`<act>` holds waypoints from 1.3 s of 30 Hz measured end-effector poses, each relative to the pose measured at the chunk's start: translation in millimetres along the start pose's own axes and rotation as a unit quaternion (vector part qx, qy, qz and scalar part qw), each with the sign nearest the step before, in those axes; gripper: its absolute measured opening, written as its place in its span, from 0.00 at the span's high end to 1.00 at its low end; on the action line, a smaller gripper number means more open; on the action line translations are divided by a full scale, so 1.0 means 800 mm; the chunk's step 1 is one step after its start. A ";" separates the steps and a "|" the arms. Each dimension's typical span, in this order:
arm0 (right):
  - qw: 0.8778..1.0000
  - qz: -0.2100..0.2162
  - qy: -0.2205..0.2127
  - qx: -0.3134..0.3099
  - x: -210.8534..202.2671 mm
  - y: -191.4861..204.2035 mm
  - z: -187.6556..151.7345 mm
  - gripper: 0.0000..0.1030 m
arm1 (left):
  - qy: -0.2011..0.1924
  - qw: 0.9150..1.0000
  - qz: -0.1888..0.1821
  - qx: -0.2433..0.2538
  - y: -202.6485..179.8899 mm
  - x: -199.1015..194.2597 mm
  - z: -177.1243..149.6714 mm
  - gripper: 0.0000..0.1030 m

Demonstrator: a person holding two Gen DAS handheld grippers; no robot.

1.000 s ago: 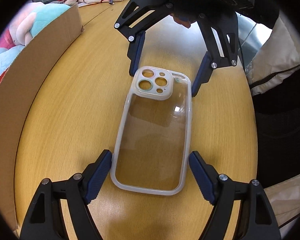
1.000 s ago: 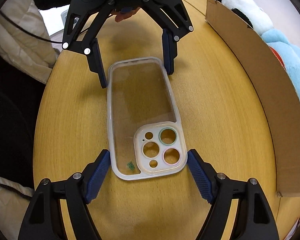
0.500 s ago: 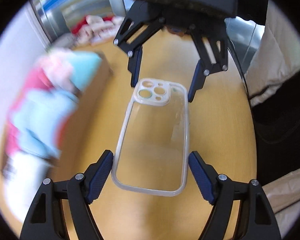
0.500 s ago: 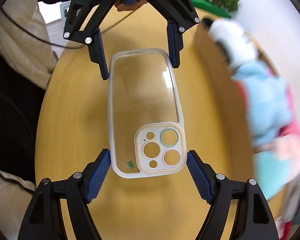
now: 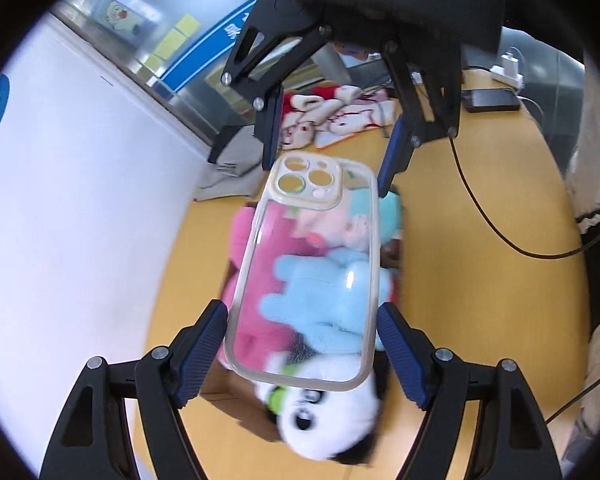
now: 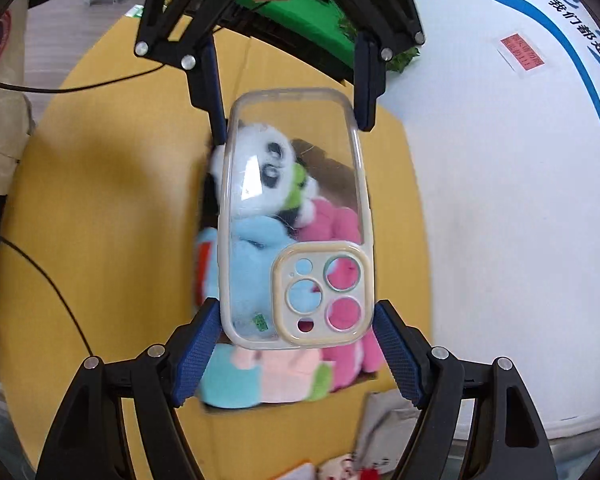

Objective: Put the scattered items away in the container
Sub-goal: 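Lift the phone case with both grippers and carry it over the box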

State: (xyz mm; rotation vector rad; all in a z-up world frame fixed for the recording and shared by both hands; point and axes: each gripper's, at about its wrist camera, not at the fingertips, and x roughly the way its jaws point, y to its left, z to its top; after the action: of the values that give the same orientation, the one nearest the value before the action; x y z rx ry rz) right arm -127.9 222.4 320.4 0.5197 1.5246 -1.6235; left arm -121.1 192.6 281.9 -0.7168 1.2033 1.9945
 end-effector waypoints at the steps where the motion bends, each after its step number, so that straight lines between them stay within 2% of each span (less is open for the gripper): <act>1: 1.000 0.005 0.008 -0.012 0.010 -0.007 0.004 0.21 | 0.006 1.000 0.014 0.001 0.015 0.008 -0.001 0.91; 2: 1.000 0.014 0.012 -0.025 0.018 -0.010 0.001 0.22 | 0.020 1.000 0.018 -0.005 0.028 0.014 -0.007 0.91; 3: 0.999 0.023 0.015 -0.031 0.017 0.009 -0.002 0.22 | 0.026 0.999 0.015 -0.013 0.045 0.024 -0.009 0.92; 7: 0.998 0.048 0.023 -0.037 0.069 0.001 -0.007 0.22 | 0.030 0.999 -0.014 -0.028 0.086 0.076 -0.021 0.92; 8: 0.998 0.054 0.025 -0.033 0.086 -0.001 -0.015 0.22 | 0.038 0.998 -0.021 -0.038 0.095 0.097 -0.028 0.92; 11: 0.998 0.065 -0.001 0.012 0.086 -0.020 -0.018 0.21 | 0.062 0.995 -0.047 -0.064 0.110 0.158 -0.052 0.92; 13: 0.998 0.058 0.005 0.024 0.101 -0.038 -0.025 0.69 | 0.068 0.992 -0.072 -0.078 0.108 0.192 -0.065 0.91; 14: 0.998 0.062 0.020 0.018 0.109 -0.040 -0.026 0.87 | 0.066 0.991 -0.080 -0.085 0.101 0.203 -0.070 0.91; 17: 0.994 0.093 0.050 0.004 0.138 -0.027 -0.039 0.86 | 0.041 0.986 -0.109 -0.117 0.097 0.222 -0.087 0.90; 19: 0.992 0.106 0.067 0.000 0.153 -0.014 -0.049 0.77 | 0.024 0.983 -0.116 -0.140 0.093 0.229 -0.092 0.85; 21: 0.992 0.102 0.069 0.015 0.163 -0.009 -0.057 0.62 | 0.011 0.981 -0.118 -0.157 0.085 0.231 -0.096 0.80; 22: 0.993 0.098 0.062 0.040 0.162 -0.009 -0.061 0.49 | 0.005 0.979 -0.121 -0.163 0.081 0.231 -0.098 0.80; 23: 0.992 0.096 0.050 0.060 0.159 -0.010 -0.064 0.32 | 0.000 0.978 -0.124 -0.167 0.077 0.230 -0.101 0.79; 24: 0.991 0.097 0.037 0.081 0.154 -0.009 -0.066 0.21 | -0.004 0.977 -0.124 -0.171 0.074 0.226 -0.106 0.78; 26: 0.987 0.109 0.010 0.119 0.137 -0.003 -0.071 0.19 | -0.008 0.972 -0.125 -0.197 0.070 0.212 -0.115 0.71; 27: 0.984 0.117 -0.002 0.133 0.131 0.003 -0.072 0.19 | -0.010 0.967 -0.133 -0.215 0.067 0.199 -0.119 0.66; 29: 0.977 0.135 -0.020 0.162 0.121 0.018 -0.075 0.18 | -0.012 0.955 -0.155 -0.253 0.050 0.178 -0.126 0.30; 30: 0.973 0.142 -0.021 0.181 0.121 0.024 -0.076 0.18 | -0.010 0.950 -0.159 -0.267 0.038 0.172 -0.128 0.23; 32: 0.963 0.139 -0.014 0.232 0.120 0.037 -0.081 0.18 | 0.000 0.939 -0.161 -0.305 0.011 0.158 -0.132 0.22; 33: 0.955 0.136 -0.013 0.262 0.117 0.045 -0.084 0.18 | 0.008 0.930 -0.159 -0.332 -0.004 0.151 -0.135 0.22; 35: 0.940 0.132 -0.022 0.314 0.109 0.064 -0.089 0.18 | 0.017 0.903 -0.163 -0.398 -0.036 0.143 -0.148 0.22; 37: 0.923 0.134 -0.050 0.358 0.091 0.095 -0.095 0.18 | 0.011 0.874 -0.161 -0.459 -0.077 0.134 -0.167 0.22; 39: 0.904 0.145 -0.072 0.396 0.086 0.130 -0.098 0.18 | 0.007 0.852 -0.160 -0.498 -0.113 0.133 -0.181 0.22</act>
State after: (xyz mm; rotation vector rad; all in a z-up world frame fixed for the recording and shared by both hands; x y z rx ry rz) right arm -104.0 286.2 190.2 0.9781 0.5808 -1.9431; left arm -99.3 121.1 95.0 -1.3071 -0.0782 2.2254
